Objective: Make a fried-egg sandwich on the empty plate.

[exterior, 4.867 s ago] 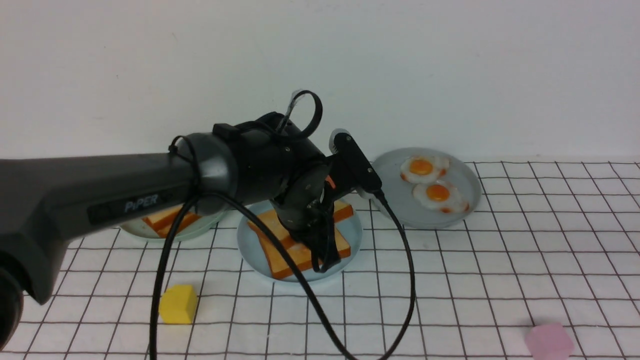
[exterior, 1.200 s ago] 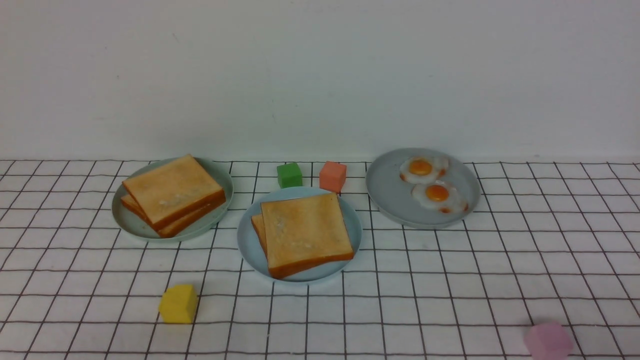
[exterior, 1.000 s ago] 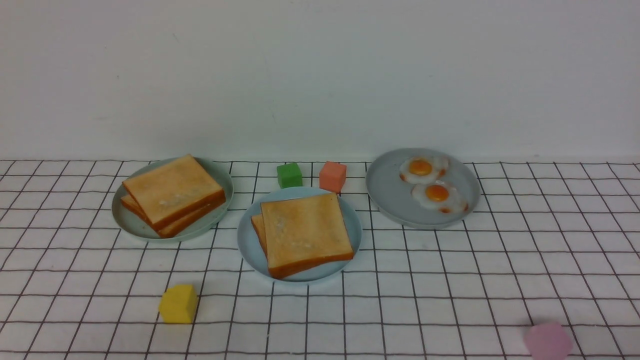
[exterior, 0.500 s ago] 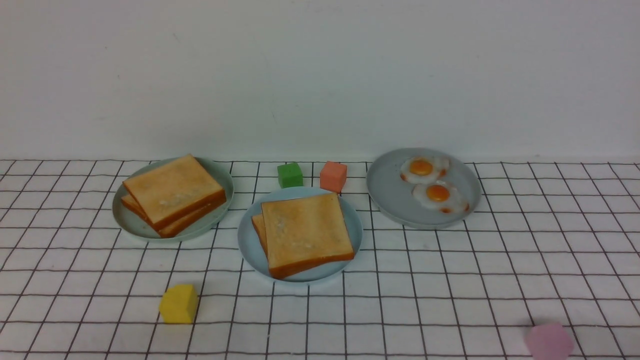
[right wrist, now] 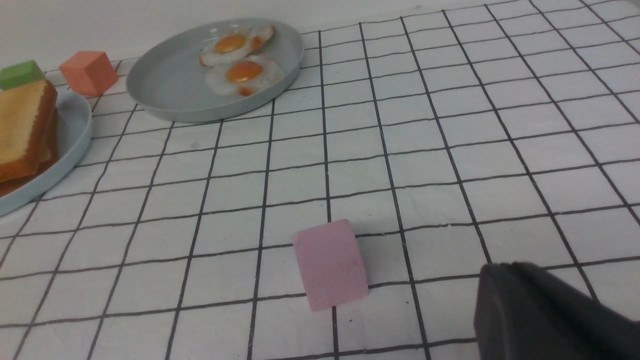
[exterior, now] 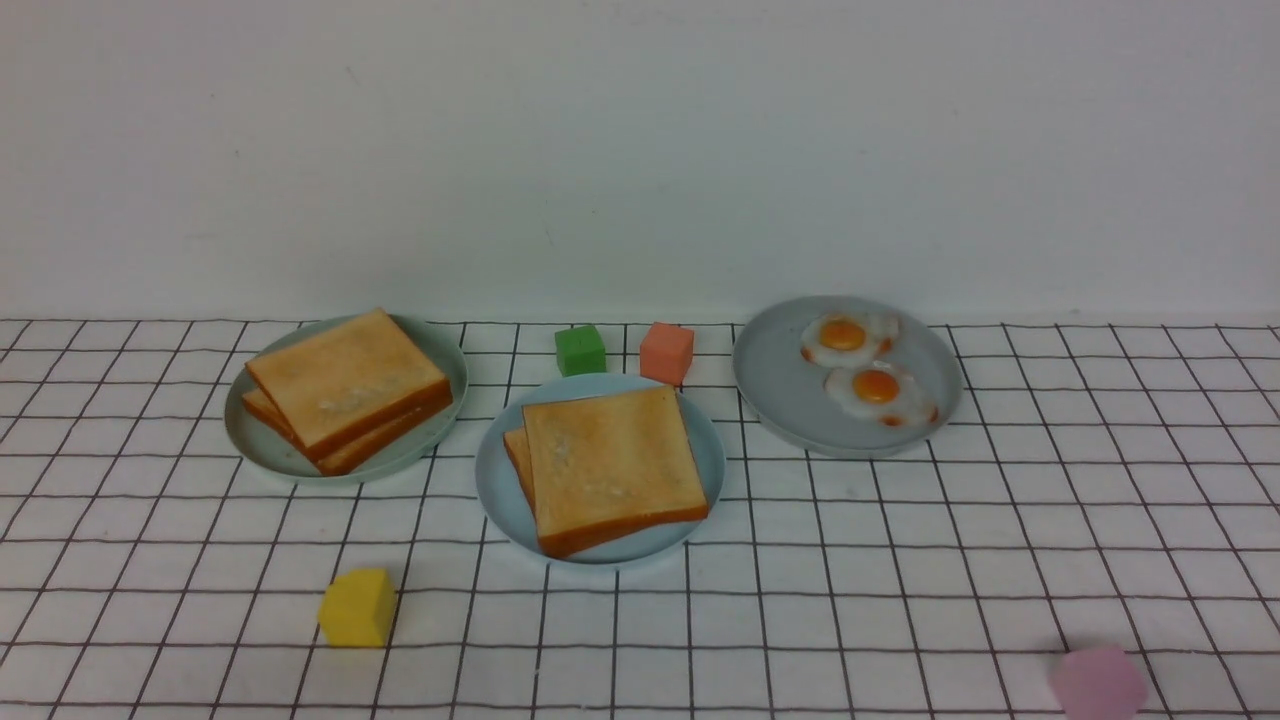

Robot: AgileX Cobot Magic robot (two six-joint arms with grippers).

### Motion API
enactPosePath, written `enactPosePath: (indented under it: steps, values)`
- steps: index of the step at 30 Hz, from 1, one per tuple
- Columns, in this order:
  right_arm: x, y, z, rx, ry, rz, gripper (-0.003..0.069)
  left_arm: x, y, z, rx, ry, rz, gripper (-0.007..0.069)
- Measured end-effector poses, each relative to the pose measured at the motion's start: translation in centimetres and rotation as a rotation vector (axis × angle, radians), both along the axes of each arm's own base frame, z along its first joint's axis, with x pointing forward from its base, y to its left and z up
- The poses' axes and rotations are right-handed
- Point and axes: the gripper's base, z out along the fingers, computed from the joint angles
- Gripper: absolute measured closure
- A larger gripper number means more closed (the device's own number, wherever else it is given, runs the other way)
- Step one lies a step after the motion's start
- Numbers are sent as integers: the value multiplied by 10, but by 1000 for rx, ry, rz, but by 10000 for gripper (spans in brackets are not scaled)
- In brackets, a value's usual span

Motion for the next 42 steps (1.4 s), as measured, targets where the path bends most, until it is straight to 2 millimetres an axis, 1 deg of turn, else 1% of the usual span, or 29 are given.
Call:
enactPosePath:
  steps: [13, 16, 19, 21, 22, 23, 24, 25, 26, 27, 28, 29, 33, 35, 42]
  values:
    - [0, 0, 0, 2, 0, 0, 653, 0, 0, 0, -1, -1, 0, 624]
    - [0, 0, 0, 2, 0, 0, 652, 2, 0, 0, -17, -32, 20, 624]
    - [0, 0, 0, 3, 1, 0, 649, 7, 7, 5, -44, -77, 145, 631]
    - [0, 0, 0, 3, 1, 0, 648, 8, 16, 7, -83, -102, 283, 638]
    - [0, 0, 0, 3, 1, 0, 648, 8, 16, 7, -83, -102, 283, 638]
    - [0, 0, 0, 3, 1, 0, 646, 8, 23, 5, -110, -115, 386, 638]
    - [0, 0, 0, 3, 1, 0, 645, 7, 26, 3, -129, -127, 435, 638]
    - [0, 0, 0, 3, 1, 0, 644, 7, 30, -3, -137, -133, 504, 638]
    - [0, 0, 0, 3, 1, 0, 643, 6, 33, -10, -144, -132, 555, 638]
    - [0, 0, 0, 3, 1, 0, 643, 6, 34, -13, -144, -130, 565, 638]
    - [0, 0, 0, 3, 1, 0, 641, 8, 37, -28, -146, -90, 643, 638]
    - [0, 0, 0, 3, 0, 0, 641, 8, 39, -37, -145, -48, 678, 638]
    - [0, 0, 0, 3, 2, 0, 637, 6, 41, -59, -92, 138, 741, 638]
    - [0, 0, 0, 3, 2, 0, 634, 5, 41, -64, -65, 172, 738, 638]
    - [0, 0, 0, 3, 2, 0, 628, 5, 41, -64, -54, 174, 736, 638]
